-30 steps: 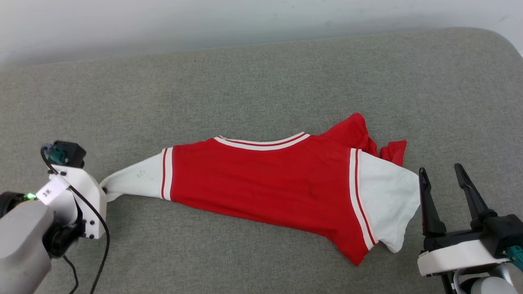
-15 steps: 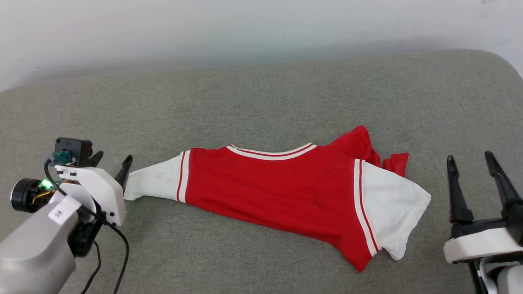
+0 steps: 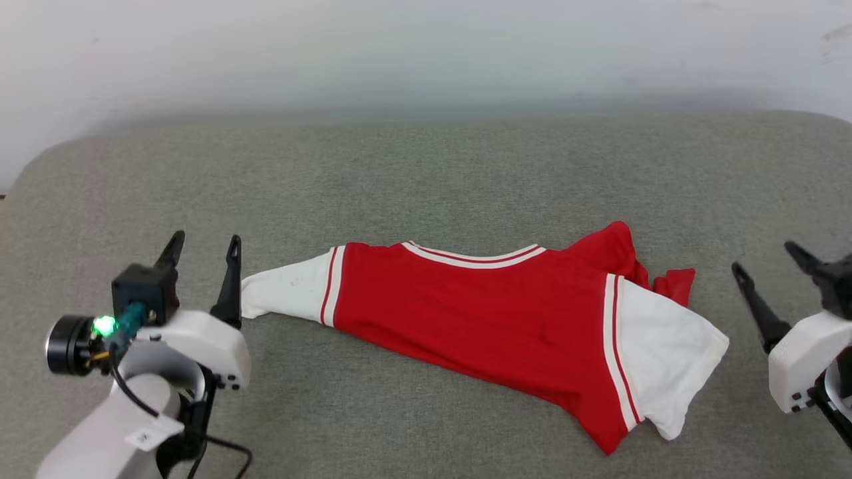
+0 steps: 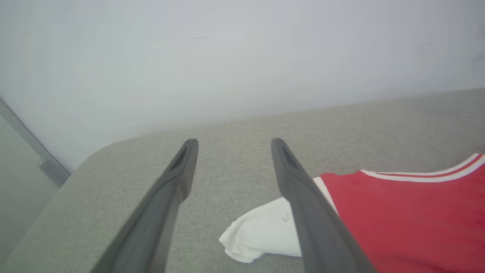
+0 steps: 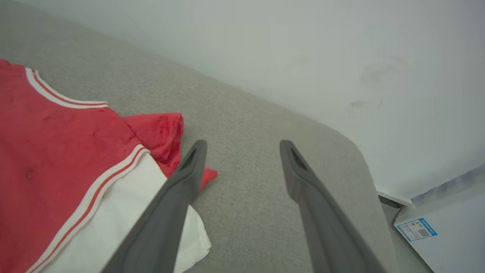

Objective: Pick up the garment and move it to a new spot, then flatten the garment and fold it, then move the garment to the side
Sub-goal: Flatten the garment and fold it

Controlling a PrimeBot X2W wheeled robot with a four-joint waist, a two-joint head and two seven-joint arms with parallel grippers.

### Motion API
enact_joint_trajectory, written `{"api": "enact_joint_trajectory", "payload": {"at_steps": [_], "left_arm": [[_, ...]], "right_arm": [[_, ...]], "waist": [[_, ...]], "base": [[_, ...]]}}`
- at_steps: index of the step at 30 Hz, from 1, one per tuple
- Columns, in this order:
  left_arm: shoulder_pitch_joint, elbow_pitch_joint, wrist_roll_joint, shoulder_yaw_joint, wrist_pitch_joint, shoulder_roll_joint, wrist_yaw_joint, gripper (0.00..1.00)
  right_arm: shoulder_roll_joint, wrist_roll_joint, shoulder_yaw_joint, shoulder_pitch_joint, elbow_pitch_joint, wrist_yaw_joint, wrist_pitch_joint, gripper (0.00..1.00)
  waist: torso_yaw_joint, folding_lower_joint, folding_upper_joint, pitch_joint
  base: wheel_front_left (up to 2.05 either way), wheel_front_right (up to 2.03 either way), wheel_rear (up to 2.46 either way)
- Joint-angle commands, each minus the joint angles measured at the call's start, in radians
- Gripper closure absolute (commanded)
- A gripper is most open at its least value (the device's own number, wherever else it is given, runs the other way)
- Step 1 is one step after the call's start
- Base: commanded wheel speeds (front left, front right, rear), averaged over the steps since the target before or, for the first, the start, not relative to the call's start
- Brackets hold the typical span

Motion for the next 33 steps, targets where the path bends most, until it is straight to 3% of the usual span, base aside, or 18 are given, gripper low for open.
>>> {"api": "enact_joint_trajectory", "payload": {"at_steps": [1, 8, 13, 23, 29, 30, 31, 33], "left_arm": [[0.037, -0.026, 0.033, 0.028, -0.004, -0.009, 0.018, 0.00], [0.165, -0.145, 0.179, 0.144, -0.004, -0.075, 0.055, 0.00], [0.217, -0.159, 0.248, 0.206, -0.004, -0.140, 0.025, 0.00], [0.241, -0.141, 0.373, 0.292, -0.004, -0.263, -0.062, 0.00], [0.253, -0.114, 0.423, 0.347, -0.004, -0.311, -0.111, 0.00], [0.258, -0.111, 0.431, 0.356, -0.004, -0.318, -0.115, 0.00], [0.263, -0.108, 0.437, 0.365, -0.004, -0.325, -0.120, 0.00], [0.274, -0.104, 0.448, 0.385, -0.004, -0.338, -0.131, 0.00]], "right_arm": [[-0.036, 0.034, 0.040, -0.018, 0.006, -0.001, 0.045, 0.00], [-0.214, 0.266, 0.246, -0.062, 0.009, -0.001, 0.316, 0.00], [-0.264, 0.358, 0.315, -0.113, 0.051, -0.001, 0.392, 0.00], [-0.235, 0.418, 0.444, -0.170, 0.245, -0.001, 0.404, 0.00], [-0.184, 0.477, 0.517, -0.165, 0.319, 0.001, 0.344, 0.00], [-0.185, 0.482, 0.525, -0.172, 0.317, 0.001, 0.323, 0.60], [-0.188, 0.485, 0.531, -0.180, 0.315, 0.001, 0.301, 0.94], [-0.199, 0.493, 0.532, -0.196, 0.304, 0.000, 0.254, 1.00]], "waist": [[0.008, 0.0001, 0.0000, 0.002], [0.039, 0.0001, 0.0000, 0.028], [0.065, 0.0001, 0.0000, 0.058], [0.115, 0.0001, 0.0000, 0.120], [0.112, 0.0001, 0.0000, 0.123], [0.108, 0.0001, 0.0000, 0.120], [0.104, 0.0001, 0.0000, 0.115], [0.094, 0.0001, 0.0000, 0.104]], "base": [[0.00, 0.00, 0.00], [0.00, 0.00, 0.00], [0.00, 0.00, 0.00], [0.00, 0.00, 0.00], [0.00, 0.00, 0.00], [0.00, 0.00, 0.00], [0.00, 0.00, 0.00], [0.00, 0.00, 0.00]]}}
